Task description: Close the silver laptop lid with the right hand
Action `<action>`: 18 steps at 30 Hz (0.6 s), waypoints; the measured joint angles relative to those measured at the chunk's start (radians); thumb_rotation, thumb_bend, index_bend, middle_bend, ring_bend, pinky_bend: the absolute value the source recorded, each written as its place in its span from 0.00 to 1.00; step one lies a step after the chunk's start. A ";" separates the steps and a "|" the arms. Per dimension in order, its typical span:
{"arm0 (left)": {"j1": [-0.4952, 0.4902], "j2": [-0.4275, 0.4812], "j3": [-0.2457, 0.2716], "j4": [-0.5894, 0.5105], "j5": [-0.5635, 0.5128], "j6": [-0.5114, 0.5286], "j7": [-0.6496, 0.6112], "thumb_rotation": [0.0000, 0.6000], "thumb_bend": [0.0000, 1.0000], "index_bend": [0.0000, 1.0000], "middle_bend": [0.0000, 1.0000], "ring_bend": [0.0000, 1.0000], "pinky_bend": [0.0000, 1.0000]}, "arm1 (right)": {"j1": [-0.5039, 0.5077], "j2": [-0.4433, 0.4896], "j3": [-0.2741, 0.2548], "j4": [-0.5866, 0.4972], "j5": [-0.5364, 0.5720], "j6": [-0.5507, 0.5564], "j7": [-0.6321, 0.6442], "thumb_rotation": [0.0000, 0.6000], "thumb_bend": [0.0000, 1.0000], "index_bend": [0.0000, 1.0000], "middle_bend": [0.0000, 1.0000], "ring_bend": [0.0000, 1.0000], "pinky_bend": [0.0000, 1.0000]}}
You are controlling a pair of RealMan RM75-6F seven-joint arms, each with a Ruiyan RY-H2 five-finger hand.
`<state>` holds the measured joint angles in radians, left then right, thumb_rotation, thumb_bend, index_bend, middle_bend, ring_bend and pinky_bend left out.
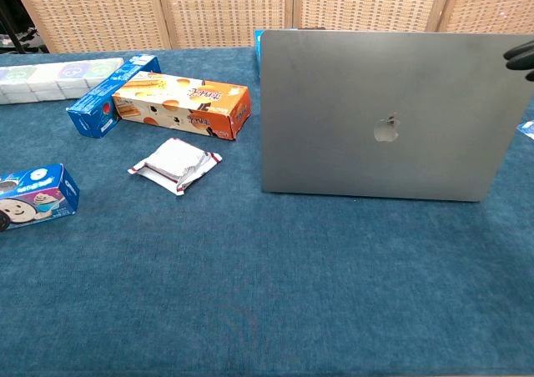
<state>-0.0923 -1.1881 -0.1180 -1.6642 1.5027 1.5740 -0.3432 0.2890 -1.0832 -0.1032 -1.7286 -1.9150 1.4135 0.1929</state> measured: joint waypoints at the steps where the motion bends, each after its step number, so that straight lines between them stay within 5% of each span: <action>1: 0.001 0.000 0.001 0.001 0.000 0.001 -0.003 1.00 0.01 0.25 0.10 0.15 0.19 | 0.002 -0.002 0.000 -0.001 0.000 -0.003 0.000 1.00 0.02 0.09 0.05 0.12 0.15; 18: 0.010 0.009 -0.011 0.013 -0.014 0.013 -0.051 1.00 0.01 0.25 0.10 0.15 0.19 | 0.054 -0.039 0.023 -0.013 0.036 -0.073 -0.007 1.00 0.03 0.09 0.05 0.12 0.15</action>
<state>-0.0824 -1.1792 -0.1292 -1.6516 1.4889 1.5867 -0.3942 0.3434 -1.1224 -0.0804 -1.7420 -1.8790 1.3408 0.1861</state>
